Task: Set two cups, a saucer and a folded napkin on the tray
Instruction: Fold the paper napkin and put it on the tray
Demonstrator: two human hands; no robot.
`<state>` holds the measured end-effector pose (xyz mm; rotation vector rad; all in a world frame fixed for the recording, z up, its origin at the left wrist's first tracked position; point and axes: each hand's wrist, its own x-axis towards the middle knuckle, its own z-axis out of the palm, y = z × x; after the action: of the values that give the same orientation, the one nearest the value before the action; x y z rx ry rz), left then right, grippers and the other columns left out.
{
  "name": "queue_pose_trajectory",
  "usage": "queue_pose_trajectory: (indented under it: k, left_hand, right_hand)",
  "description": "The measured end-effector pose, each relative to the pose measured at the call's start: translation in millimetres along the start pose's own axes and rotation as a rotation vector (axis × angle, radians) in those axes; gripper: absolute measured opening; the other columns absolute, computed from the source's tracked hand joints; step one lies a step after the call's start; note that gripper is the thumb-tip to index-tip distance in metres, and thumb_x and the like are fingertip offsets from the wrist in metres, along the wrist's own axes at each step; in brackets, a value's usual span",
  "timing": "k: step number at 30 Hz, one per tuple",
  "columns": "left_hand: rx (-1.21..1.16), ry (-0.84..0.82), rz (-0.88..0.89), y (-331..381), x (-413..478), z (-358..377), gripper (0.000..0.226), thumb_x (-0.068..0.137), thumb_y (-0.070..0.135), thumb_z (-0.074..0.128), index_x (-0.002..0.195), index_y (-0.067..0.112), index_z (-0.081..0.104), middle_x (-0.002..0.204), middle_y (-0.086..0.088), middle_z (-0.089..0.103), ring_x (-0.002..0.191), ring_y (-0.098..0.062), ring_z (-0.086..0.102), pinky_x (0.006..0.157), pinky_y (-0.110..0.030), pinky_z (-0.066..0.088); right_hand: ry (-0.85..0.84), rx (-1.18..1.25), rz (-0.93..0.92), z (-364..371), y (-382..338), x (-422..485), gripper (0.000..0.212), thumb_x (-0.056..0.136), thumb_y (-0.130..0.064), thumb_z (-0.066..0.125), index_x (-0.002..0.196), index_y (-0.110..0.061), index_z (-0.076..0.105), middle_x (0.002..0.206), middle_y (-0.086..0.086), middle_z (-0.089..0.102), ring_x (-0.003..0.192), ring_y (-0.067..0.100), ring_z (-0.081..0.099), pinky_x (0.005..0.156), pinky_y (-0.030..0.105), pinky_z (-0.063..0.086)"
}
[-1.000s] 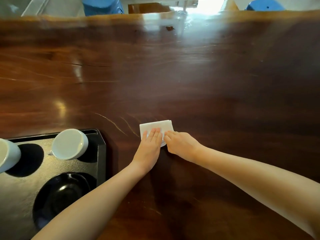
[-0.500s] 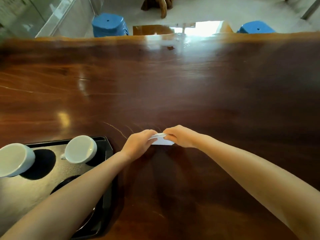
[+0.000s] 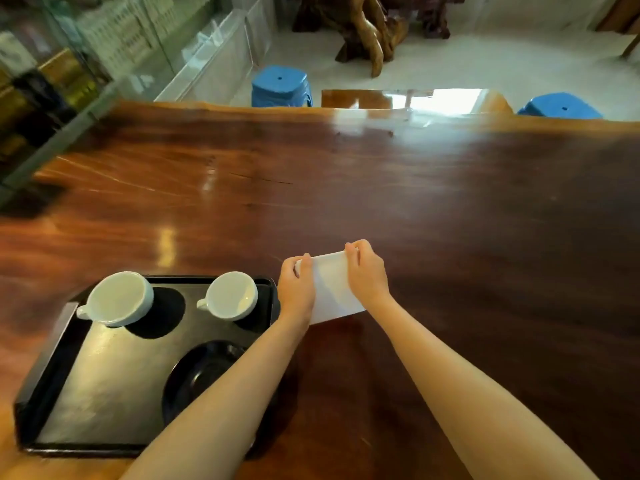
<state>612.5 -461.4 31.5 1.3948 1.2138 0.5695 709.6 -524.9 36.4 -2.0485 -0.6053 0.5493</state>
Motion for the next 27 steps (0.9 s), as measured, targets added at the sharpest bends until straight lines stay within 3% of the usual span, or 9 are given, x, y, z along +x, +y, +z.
queue_pose_trajectory:
  k: [3, 5, 14, 17, 20, 22, 24, 27]
  left_hand:
    - [0.039, 0.051, 0.095, 2.5, -1.7, -19.8, 0.024, 0.099, 0.03, 0.041, 0.108, 0.013, 0.054, 0.089, 0.006, 0.054, 0.085, -0.013, 0.05, 0.063, -0.019, 0.039]
    - [0.07, 0.05, 0.147, 3.1, 1.4, -35.7, 0.024, 0.099, 0.027, 0.04, 0.109, 0.013, 0.056, 0.091, 0.006, 0.057, 0.085, -0.012, 0.052, 0.067, -0.023, 0.039]
    - [0.207, 0.024, 0.19, -18.1, 23.5, -142.0, 0.034, 0.101, 0.032, 0.032, 0.105, 0.007, 0.055, 0.085, 0.0, 0.055, 0.08, -0.017, 0.052, 0.068, -0.028, 0.038]
    - [0.196, 0.025, 0.198, -27.9, 31.9, -190.7, 0.035, 0.101, 0.032, 0.032, 0.1, 0.006, 0.055, 0.076, 0.002, 0.052, 0.072, -0.015, 0.05, 0.057, -0.027, 0.034]
    - [0.2, 0.056, 0.201, -37.5, 37.3, -236.8, 0.031, 0.101, 0.029, 0.033, 0.092, 0.007, 0.053, 0.071, 0.005, 0.048, 0.066, -0.011, 0.045, 0.054, -0.021, 0.034]
    - [0.189, 0.077, 0.173, -47.4, 39.1, -264.0, 0.03, 0.101, 0.027, 0.033, 0.085, 0.008, 0.05, 0.069, 0.005, 0.046, 0.063, -0.01, 0.043, 0.052, -0.016, 0.032]
    - [0.2, 0.095, 0.113, -61.9, 40.3, -286.8, 0.031, 0.101, 0.028, 0.033, 0.083, 0.008, 0.048, 0.068, 0.003, 0.046, 0.061, -0.01, 0.042, 0.051, -0.021, 0.031]
    - [0.245, 0.158, 0.04, -91.0, 41.1, -321.3, 0.031, 0.101, 0.028, 0.033, 0.083, 0.01, 0.049, 0.067, 0.003, 0.046, 0.062, -0.012, 0.044, 0.05, -0.026, 0.03]
  right_hand:
    - [0.076, -0.127, -0.051, 18.4, -14.4, -10.1, 0.029, 0.101, -0.03, 0.031, 0.088, -0.011, 0.048, 0.062, -0.006, 0.047, 0.055, 0.011, 0.044, 0.047, 0.028, 0.032]
    - [0.105, -0.189, -0.06, 32.1, -23.1, -17.2, 0.033, 0.102, -0.032, 0.03, 0.085, -0.009, 0.047, 0.06, -0.005, 0.046, 0.052, 0.012, 0.044, 0.045, 0.027, 0.031]
    - [0.137, -0.293, -0.037, 120.3, -77.5, -65.2, 0.04, 0.102, -0.033, 0.027, 0.095, -0.003, 0.052, 0.071, 0.004, 0.054, 0.064, 0.021, 0.055, 0.053, 0.031, 0.042]
    - [0.121, -0.332, -0.042, 158.6, -101.6, -84.0, 0.04, 0.102, -0.032, 0.026, 0.095, -0.002, 0.051, 0.075, 0.006, 0.054, 0.068, 0.025, 0.054, 0.055, 0.032, 0.038]
    - [0.074, -0.355, -0.033, 198.8, -118.7, -97.4, 0.037, 0.103, -0.029, 0.027, 0.099, -0.002, 0.052, 0.079, 0.003, 0.051, 0.076, 0.026, 0.056, 0.06, 0.031, 0.036]
    - [-0.022, -0.471, -0.076, 226.5, -124.3, -102.8, 0.031, 0.102, -0.021, 0.029, 0.115, -0.004, 0.051, 0.091, 0.006, 0.053, 0.084, 0.025, 0.057, 0.06, 0.028, 0.038]
    - [-0.098, -0.568, -0.093, 255.8, -121.9, -107.5, 0.031, 0.102, -0.019, 0.03, 0.125, -0.008, 0.047, 0.108, 0.01, 0.059, 0.093, 0.027, 0.06, 0.061, 0.029, 0.038]
    - [-0.202, -0.5, -0.031, 296.6, -118.3, -124.4, 0.033, 0.102, -0.029, 0.027, 0.117, -0.01, 0.049, 0.109, 0.011, 0.062, 0.096, 0.027, 0.061, 0.063, 0.031, 0.04]
